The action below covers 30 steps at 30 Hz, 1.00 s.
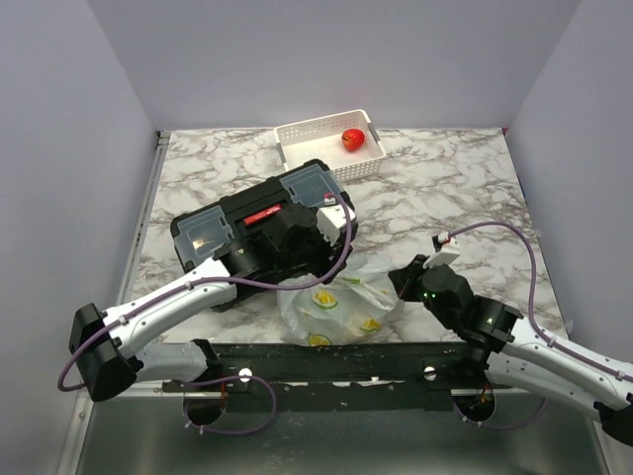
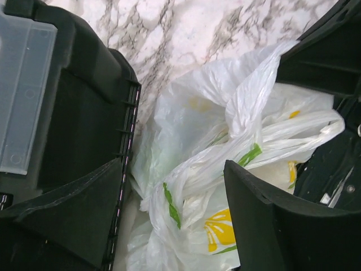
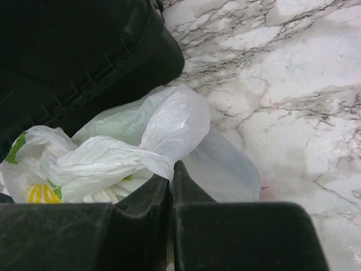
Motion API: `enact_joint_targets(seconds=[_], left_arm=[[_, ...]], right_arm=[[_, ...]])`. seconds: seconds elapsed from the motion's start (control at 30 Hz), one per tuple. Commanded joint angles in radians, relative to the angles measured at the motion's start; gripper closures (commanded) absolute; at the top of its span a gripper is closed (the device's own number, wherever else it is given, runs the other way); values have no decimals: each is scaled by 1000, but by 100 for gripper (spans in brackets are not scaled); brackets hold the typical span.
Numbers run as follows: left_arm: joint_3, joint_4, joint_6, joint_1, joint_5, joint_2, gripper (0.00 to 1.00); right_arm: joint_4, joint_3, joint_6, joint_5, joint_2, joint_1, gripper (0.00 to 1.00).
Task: Take the fake fruits out of the plastic bag
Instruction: Untie the plastic bag at the center of the board.
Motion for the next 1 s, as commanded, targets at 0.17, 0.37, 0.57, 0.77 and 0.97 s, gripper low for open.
enact_joint_targets(seconds=[0.17,0.37,0.57,0.77,0.97], left_arm=[[97,-167,55,16,87,121,28],[218,-330,39,22,19,222,34],[230,-381,37,16,75,302,39],[173,-329,68,0,174,279,38],[149,-331,81,-4,287,287,40]], right_arm=[[-116,63,28,-74,33,-3,92],[-94,24,66,-153,16,-3,92],[-89,21,63,-205,3,-4,91],[-159,43,87,-137,-7,-3,91],[-196,26,140,-90,-47,-3,90]])
